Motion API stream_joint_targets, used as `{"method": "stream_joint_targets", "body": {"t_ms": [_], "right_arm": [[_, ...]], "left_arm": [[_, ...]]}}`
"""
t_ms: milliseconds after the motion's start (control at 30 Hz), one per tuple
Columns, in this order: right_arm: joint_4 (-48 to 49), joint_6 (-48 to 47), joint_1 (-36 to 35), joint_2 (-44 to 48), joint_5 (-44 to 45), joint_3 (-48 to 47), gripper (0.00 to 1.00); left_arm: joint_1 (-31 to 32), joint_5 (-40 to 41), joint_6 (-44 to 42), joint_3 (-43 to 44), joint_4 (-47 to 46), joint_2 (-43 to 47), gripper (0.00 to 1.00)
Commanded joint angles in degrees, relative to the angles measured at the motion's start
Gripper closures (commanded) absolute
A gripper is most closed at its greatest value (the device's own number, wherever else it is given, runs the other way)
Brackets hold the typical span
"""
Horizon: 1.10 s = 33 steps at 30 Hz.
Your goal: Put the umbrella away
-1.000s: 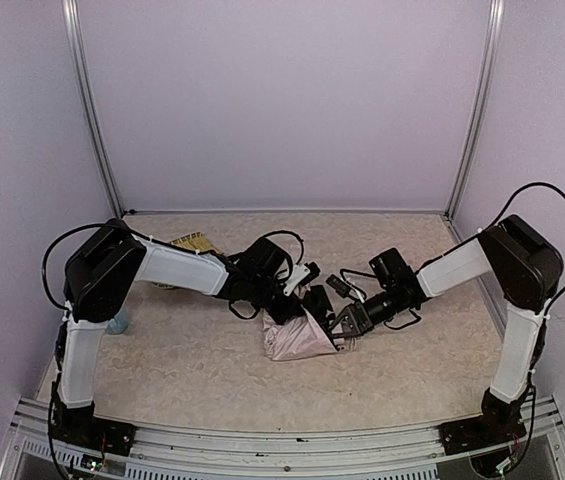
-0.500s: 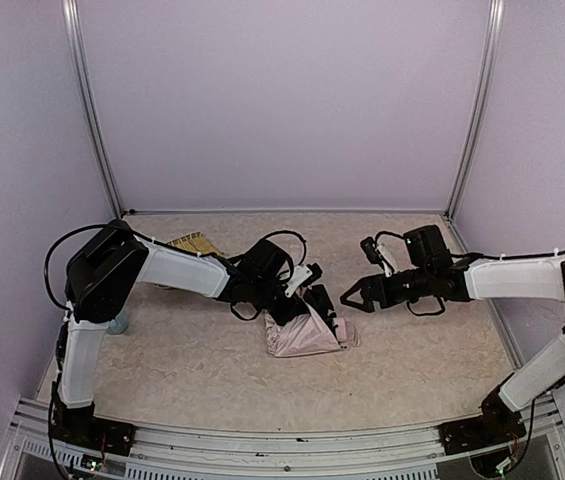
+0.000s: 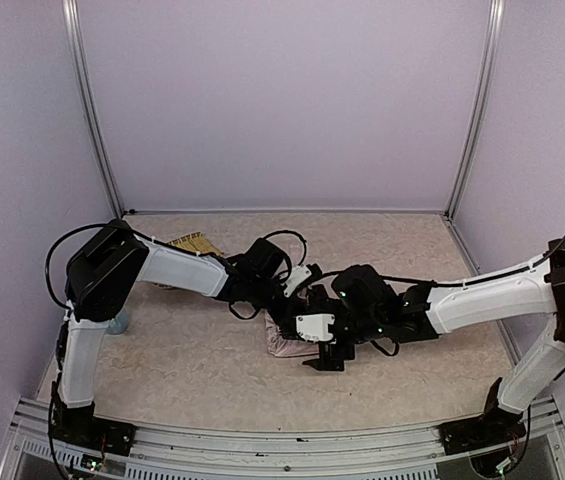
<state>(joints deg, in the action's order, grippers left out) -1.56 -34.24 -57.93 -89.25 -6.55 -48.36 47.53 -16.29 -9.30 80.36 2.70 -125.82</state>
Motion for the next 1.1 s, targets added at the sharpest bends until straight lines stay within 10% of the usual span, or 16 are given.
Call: {"method": "stream_joint_targets", "body": {"t_ms": [0,267,567,800,1067], "right_arm": [[-0.57,-13.81,-0.48,-5.66,9.96,-3.70,0.02],[-5.85,-14.76,0.76,-18.64,19.09,-8.76,0.14],[-16.05,-8.81,2.00,-19.77,14.24,-12.12,0.74],[-27.97,0.27,2.50,-20.84,3.05,-14.98,0.83],[-43.76,7.11,5.91,-27.41,-12.83,-21.55,0.84]], "left_arm": [[0.02,-0.18,-1.91,-3.05,9.49,-5.62,1.00],[0.02,-2.76,-3.71,-3.09,10.69,-5.60,1.00],[-2.52,-10.11,-1.28,-1.32,7.49,-2.72,0.90],[-9.13,-15.99,7.05,-5.50,-13.02,10.12,0.40],[-15.07,-15.78,14.25,-20.67,-29.41,24.61,0.47]]}}
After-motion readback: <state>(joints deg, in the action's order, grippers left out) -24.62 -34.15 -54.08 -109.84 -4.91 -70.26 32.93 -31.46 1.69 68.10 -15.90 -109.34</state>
